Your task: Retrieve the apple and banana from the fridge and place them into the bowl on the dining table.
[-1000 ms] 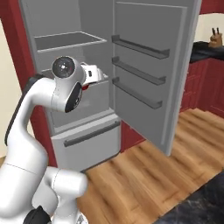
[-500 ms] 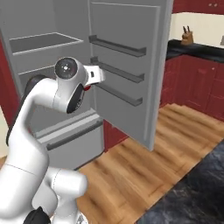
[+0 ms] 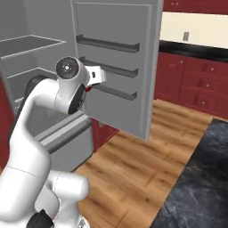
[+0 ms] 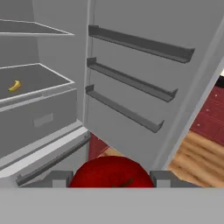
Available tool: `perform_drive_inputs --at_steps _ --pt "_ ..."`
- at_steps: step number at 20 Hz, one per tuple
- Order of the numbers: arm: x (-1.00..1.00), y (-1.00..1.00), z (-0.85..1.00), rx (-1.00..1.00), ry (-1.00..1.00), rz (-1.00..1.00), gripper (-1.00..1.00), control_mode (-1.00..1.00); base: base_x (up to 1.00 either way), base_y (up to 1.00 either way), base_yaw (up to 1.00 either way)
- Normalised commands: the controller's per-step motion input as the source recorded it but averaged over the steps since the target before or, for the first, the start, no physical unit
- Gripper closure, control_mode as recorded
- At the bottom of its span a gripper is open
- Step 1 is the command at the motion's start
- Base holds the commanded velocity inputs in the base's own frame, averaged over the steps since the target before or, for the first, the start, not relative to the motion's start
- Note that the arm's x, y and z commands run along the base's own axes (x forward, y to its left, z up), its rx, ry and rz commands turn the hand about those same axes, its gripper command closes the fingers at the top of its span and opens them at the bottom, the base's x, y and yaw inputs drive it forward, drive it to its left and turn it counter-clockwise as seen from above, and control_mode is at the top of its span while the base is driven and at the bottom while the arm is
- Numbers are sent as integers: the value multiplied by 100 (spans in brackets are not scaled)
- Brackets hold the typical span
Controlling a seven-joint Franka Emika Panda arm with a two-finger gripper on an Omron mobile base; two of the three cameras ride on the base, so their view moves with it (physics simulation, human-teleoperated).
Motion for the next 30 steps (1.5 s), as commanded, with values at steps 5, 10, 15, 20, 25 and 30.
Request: perform_drive_inputs --at_steps 5,10,15,20,25,30 --pt "0 0 0 0 0 0 100 100 -31 73 -40" --pt "0 0 0 0 0 0 100 100 -45 4 -31" --pt "0 0 0 0 0 0 100 100 -50 8 -29" --pt "0 0 0 0 0 0 100 100 -42 16 -30" --pt "0 0 0 0 0 0 100 100 -36 8 -31" --pt "0 0 0 0 0 0 100 100 -22 -2 -28"
